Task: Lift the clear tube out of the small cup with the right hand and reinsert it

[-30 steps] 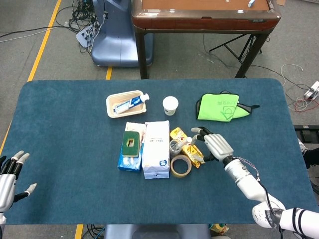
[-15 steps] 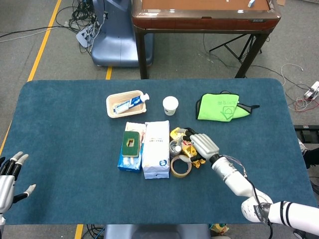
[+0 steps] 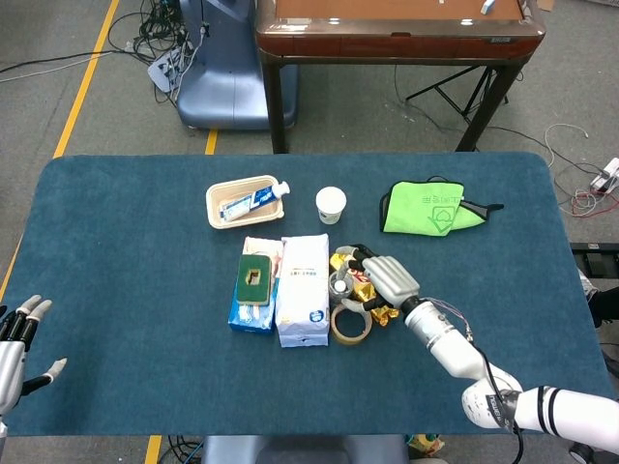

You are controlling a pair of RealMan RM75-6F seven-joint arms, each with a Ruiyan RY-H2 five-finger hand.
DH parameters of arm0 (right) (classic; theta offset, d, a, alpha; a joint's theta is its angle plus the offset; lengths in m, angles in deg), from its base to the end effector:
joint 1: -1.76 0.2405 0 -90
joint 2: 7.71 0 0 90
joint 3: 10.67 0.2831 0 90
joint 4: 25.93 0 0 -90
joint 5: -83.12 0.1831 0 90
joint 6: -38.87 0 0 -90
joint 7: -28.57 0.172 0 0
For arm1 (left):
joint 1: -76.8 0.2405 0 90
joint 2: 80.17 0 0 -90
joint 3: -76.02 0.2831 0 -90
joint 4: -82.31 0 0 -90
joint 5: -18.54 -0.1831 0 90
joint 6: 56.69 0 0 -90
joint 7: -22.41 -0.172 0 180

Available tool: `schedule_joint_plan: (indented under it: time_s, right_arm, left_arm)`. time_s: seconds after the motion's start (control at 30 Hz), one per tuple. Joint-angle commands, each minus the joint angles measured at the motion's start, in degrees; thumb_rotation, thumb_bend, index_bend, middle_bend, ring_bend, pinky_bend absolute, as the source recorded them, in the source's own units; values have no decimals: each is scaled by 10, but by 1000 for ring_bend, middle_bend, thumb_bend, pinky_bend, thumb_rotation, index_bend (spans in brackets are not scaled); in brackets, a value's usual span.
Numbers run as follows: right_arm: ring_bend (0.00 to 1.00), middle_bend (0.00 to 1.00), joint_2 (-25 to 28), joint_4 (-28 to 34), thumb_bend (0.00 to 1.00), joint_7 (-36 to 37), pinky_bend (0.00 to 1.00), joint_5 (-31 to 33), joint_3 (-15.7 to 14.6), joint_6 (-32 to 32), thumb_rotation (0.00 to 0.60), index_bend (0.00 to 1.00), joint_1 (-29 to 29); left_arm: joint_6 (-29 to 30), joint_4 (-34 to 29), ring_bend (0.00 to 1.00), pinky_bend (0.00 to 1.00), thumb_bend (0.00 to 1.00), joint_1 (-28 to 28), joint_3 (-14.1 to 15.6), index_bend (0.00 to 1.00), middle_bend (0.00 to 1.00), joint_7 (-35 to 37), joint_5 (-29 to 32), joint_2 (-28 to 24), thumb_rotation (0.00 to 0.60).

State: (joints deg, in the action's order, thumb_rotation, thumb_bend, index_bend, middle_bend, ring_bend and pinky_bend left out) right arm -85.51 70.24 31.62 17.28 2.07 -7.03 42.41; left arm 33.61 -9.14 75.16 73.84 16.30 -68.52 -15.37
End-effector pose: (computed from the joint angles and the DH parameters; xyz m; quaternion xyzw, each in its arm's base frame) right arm -0.1514 -0.3639 0.0362 0.6911 -0.5232 0.4098 0.2842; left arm -0.3295 0.1881 0.2039 -0.5930 -0.3441 -0.3653 0.6297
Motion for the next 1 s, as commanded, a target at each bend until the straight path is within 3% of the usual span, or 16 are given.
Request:
schedule_joint_plan:
  time_s: [0.03,1.0]
  right_arm:
    - [81,152,-1,-1,345,-5,246,2,-1,-3,600,427,2]
    - [81,177,-30,-40,388,-37,246,35,-11,-3,600,474,28]
  left_arm:
    - [-1,0,152,51,190,-1,0,141,96,-1,-2,1,600]
    - [1,-5,152,52,190,0,0,141,96,-5,-5,0,600]
